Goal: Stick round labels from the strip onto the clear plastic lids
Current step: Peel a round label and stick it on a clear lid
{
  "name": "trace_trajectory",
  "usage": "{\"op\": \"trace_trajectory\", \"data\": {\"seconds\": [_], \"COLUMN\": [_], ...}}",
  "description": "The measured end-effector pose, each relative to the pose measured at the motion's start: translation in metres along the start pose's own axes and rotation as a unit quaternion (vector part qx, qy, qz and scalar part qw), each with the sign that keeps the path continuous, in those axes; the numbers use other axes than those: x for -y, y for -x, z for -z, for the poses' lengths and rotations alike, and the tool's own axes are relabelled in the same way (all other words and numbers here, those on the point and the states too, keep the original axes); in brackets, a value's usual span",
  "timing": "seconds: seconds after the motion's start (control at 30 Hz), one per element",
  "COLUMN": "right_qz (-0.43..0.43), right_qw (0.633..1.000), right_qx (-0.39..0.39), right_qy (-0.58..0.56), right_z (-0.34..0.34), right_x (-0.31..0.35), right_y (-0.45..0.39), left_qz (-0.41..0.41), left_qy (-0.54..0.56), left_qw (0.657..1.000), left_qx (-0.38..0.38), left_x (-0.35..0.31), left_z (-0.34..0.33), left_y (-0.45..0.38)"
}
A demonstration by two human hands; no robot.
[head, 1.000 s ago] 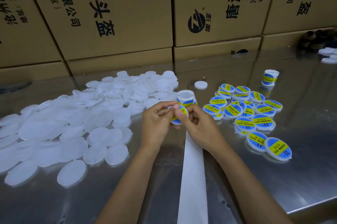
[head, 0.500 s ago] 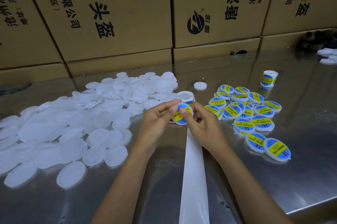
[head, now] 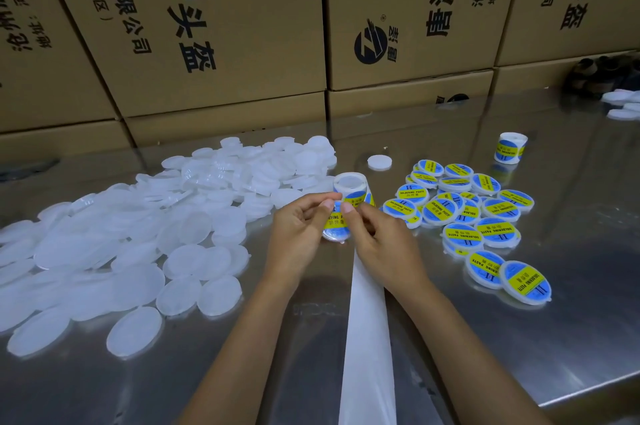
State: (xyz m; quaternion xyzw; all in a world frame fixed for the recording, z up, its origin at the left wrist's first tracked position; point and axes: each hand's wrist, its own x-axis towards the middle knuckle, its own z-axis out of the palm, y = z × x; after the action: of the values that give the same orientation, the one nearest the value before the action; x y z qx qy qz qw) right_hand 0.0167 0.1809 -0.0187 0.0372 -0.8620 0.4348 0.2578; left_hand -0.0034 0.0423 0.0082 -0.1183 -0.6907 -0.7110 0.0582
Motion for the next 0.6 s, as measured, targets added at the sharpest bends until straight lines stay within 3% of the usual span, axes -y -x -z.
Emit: {"op": "trace_trajectory", "data": {"seconds": [0.4, 0.53, 0.6], "right_qz": [-0.024, -0.046, -0.045], "right_qw": [0.999, 0.990, 0.984], "right_qx": [-0.031, 0.029, 0.080], "right_qy": [0.034, -0.127, -0.150], "right_z": [0.009, 0.013, 0.015], "right_x": [0.000, 0.004, 0.005], "right_y": [-0.006, -0.010, -0.009], "left_qz": [0.033, 0.020, 0.004], "left_qy": [0.022, 0.014, 0.004], "left_qw": [0.996, 1.000, 0.999], "left_qx": [0.086, 0.012, -0.038], "left_x": [-0.007, -0.001, 0.004], "left_z": [-0.007, -0.012, -0.013], "left_y": [0.007, 0.005, 0.003]}}
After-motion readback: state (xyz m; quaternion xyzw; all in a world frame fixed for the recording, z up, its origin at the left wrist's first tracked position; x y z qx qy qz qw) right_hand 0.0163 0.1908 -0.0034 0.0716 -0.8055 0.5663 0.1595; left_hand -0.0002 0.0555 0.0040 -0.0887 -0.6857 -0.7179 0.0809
